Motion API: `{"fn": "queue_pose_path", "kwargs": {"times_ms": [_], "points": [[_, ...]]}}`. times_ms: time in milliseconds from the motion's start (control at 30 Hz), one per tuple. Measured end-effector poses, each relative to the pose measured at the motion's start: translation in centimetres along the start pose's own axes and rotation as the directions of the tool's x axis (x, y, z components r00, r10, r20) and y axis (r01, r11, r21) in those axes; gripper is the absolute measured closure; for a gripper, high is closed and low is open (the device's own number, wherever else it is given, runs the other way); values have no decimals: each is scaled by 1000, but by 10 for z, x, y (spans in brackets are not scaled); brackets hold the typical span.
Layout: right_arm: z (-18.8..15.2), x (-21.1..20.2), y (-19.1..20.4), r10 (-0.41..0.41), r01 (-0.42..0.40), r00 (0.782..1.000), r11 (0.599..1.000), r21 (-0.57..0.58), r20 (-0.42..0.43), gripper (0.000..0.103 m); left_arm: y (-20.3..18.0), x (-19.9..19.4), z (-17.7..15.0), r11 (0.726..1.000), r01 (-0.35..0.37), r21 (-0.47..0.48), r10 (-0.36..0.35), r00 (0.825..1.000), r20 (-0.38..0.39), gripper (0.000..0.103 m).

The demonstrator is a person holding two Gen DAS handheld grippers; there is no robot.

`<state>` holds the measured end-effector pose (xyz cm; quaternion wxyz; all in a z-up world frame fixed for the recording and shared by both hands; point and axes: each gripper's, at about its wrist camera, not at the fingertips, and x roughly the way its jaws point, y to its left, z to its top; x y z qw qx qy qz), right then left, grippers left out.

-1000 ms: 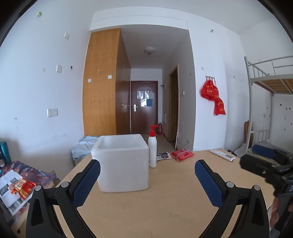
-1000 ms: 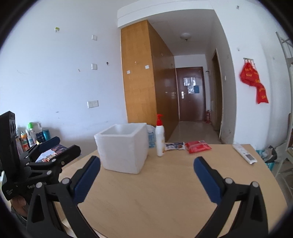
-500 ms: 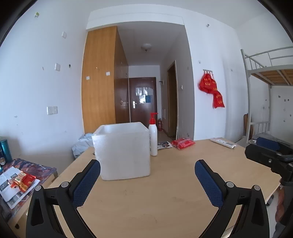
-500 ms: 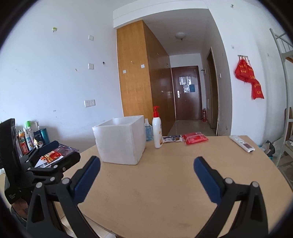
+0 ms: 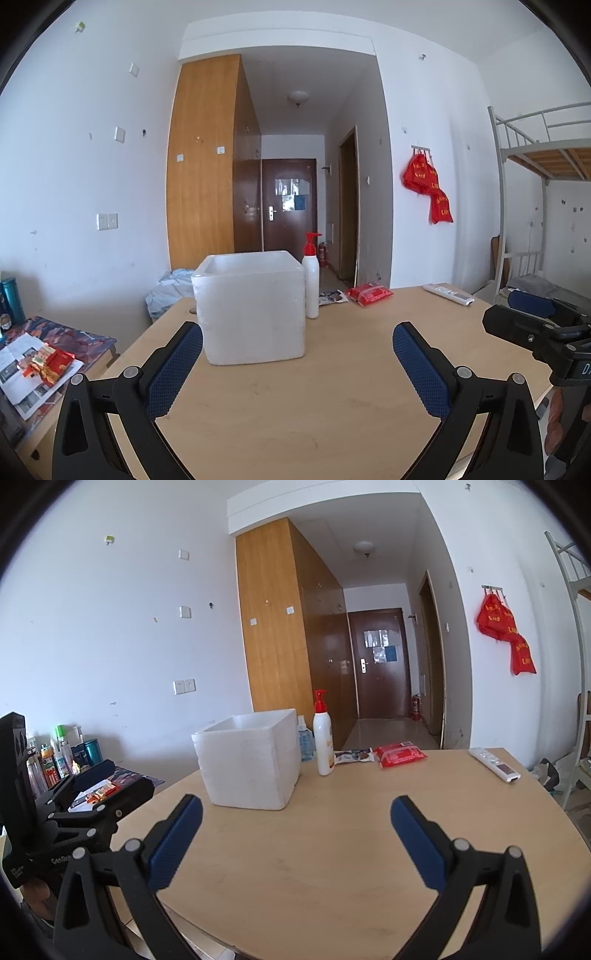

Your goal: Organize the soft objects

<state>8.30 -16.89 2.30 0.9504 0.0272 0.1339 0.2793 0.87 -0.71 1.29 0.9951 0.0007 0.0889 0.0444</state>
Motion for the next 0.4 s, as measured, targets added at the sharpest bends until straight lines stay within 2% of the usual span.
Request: {"fn": "queue_pose_path", "kwargs": {"times_ms": [200, 400], "points": [[0, 1, 2, 6, -6, 1000, 1000, 5, -3, 0, 0, 0, -1, 1000, 11, -4, -11, 1000, -3, 0], [0, 0, 3, 6, -6, 1000, 1000, 3, -9, 0, -4, -2, -1, 1000, -24, 20, 23, 1000, 18, 0]]}}
